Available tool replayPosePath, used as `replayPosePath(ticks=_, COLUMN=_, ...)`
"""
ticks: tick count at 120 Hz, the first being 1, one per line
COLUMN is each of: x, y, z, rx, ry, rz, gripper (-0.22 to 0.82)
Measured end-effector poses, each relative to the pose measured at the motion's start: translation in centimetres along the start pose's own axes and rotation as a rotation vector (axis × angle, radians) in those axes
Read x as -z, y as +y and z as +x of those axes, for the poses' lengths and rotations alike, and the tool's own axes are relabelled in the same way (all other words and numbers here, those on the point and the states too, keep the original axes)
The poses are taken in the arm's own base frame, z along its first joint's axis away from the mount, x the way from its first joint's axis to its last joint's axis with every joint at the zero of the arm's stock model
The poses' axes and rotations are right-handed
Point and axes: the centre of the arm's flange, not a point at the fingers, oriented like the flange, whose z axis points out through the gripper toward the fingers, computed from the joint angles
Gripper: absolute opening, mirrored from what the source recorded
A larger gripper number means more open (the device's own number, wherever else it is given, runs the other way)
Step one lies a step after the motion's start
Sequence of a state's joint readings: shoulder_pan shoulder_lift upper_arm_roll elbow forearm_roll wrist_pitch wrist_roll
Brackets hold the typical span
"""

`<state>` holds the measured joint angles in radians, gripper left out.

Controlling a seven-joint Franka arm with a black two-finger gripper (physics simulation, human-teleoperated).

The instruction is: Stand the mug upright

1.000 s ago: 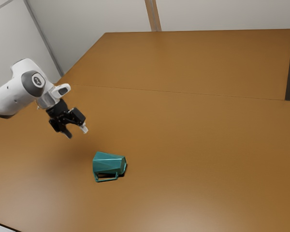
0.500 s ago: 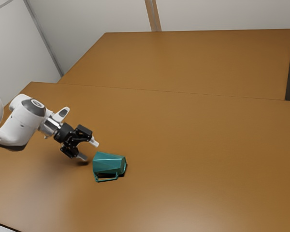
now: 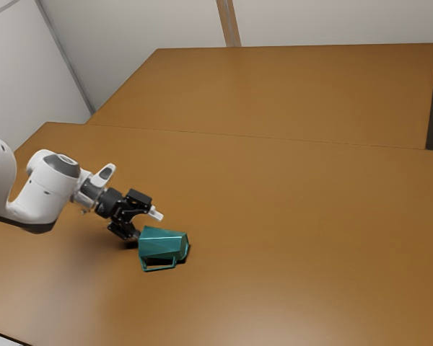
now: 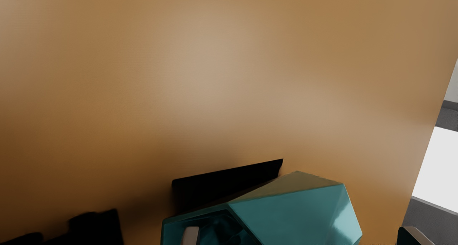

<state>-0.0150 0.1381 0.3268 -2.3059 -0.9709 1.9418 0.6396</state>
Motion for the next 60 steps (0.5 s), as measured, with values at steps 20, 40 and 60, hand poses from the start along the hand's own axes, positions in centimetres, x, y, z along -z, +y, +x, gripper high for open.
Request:
replayPosePath(ticks=20, x=-0.5, y=0.4, z=-0.1, rx=-0.021, ry=-0.004, rz=-0.008, gripper=0.6)
replayPosePath(ticks=40, x=-1.2, y=1.2, z=-0.1, rx=-0.047, ry=-0.018, rz=-0.008, gripper=0.6)
replayPosePath(ticks=60, x=-1.4, y=1.8, z=-0.2, rx=-0.066, ry=-0.021, rz=-0.01, gripper=0.6)
